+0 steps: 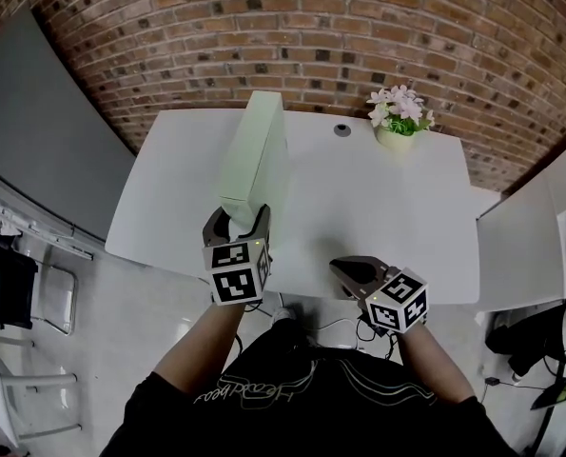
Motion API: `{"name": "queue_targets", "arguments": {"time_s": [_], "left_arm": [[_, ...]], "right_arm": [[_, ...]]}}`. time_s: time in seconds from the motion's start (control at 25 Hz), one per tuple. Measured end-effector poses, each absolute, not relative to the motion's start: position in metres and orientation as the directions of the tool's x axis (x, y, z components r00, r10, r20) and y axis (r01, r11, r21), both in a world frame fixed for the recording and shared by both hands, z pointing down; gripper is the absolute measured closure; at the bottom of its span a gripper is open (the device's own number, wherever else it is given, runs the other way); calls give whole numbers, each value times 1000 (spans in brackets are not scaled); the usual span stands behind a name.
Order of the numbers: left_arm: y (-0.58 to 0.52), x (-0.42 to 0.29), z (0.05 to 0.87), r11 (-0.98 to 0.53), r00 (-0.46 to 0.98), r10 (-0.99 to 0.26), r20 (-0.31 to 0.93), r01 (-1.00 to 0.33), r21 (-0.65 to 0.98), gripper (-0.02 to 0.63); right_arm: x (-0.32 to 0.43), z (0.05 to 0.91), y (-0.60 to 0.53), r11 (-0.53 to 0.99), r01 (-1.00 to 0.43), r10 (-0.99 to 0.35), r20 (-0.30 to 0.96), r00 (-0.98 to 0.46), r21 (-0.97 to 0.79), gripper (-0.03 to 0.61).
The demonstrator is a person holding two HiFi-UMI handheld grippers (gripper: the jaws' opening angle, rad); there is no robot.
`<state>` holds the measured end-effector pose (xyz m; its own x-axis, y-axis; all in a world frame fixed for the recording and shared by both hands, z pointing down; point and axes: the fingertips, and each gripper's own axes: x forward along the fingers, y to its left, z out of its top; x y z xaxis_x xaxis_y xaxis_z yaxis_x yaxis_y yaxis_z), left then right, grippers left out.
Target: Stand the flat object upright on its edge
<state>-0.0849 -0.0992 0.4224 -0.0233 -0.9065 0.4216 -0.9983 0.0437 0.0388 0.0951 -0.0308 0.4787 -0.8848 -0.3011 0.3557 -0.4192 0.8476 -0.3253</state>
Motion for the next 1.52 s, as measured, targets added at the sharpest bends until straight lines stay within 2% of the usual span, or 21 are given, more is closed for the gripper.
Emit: {"name": "queue_targets", "arguments": {"time_s": [0.6, 1.52], "left_arm": [[-175, -85, 421, 41, -22, -909, 416, -998, 37, 314], [-269, -83, 422, 61, -41, -911, 411, -997, 37, 314]], "right_arm": [[94, 490, -75, 786, -495, -347, 397, -850, -372, 572], [104, 505, -141, 705, -571, -429, 388, -816, -420, 572]]}}
